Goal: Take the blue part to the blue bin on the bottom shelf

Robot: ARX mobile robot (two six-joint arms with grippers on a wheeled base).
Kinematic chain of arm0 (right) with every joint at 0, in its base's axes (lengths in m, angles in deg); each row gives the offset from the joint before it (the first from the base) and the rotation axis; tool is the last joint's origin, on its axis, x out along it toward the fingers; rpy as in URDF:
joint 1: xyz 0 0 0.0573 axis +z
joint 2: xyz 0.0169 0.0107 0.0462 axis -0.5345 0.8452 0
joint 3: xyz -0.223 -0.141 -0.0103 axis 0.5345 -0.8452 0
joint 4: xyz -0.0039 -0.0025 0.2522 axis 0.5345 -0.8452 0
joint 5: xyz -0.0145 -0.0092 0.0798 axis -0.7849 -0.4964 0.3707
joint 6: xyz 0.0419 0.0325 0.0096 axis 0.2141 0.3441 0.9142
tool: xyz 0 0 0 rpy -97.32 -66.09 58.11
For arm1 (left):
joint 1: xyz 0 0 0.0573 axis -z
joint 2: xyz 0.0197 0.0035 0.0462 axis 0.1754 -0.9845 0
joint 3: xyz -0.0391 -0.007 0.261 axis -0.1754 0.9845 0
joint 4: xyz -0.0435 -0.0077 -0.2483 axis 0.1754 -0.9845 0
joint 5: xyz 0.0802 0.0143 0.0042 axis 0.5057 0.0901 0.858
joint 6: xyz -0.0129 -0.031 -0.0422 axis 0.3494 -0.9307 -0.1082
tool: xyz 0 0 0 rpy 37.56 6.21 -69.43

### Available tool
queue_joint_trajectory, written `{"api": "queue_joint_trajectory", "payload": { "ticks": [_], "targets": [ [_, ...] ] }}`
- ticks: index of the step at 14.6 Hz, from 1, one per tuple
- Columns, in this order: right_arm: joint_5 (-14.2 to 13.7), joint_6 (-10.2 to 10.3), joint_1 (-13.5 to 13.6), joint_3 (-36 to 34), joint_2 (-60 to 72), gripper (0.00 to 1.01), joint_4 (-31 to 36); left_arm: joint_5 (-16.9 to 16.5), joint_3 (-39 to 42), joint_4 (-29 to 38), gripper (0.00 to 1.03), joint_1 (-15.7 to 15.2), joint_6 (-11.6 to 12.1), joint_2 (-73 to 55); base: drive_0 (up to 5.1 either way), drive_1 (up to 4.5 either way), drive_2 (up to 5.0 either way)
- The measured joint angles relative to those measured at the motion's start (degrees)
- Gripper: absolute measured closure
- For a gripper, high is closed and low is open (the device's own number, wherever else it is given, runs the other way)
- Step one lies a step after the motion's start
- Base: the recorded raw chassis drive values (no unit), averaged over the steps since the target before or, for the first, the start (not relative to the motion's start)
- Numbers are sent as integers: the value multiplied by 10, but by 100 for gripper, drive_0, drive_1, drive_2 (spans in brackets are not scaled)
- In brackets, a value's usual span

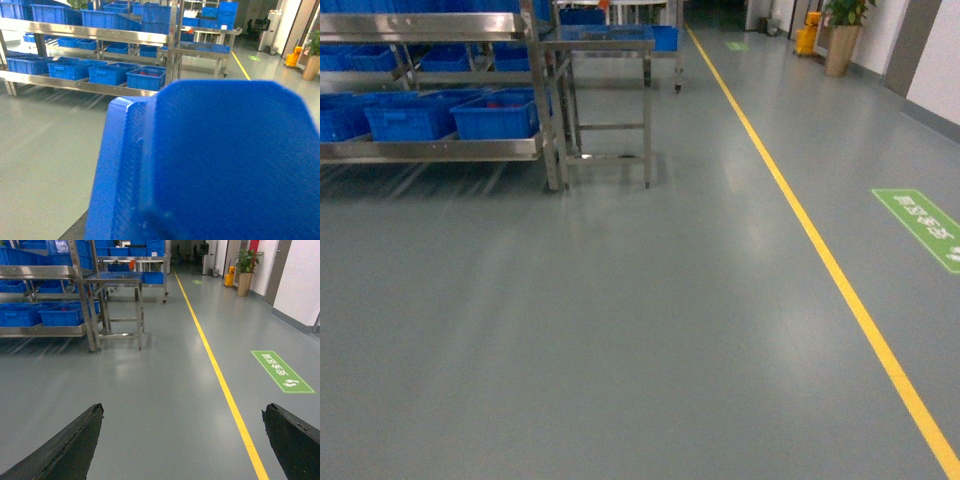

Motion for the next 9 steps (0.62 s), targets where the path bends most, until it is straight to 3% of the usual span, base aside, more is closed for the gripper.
{"api": "queue_joint_trajectory", "payload": {
  "ticks": [9],
  "targets": [
    [0,0,0,0,0,3,0,0,0,-2,59,0,0,0,-8,409,-425]
  ]
}}
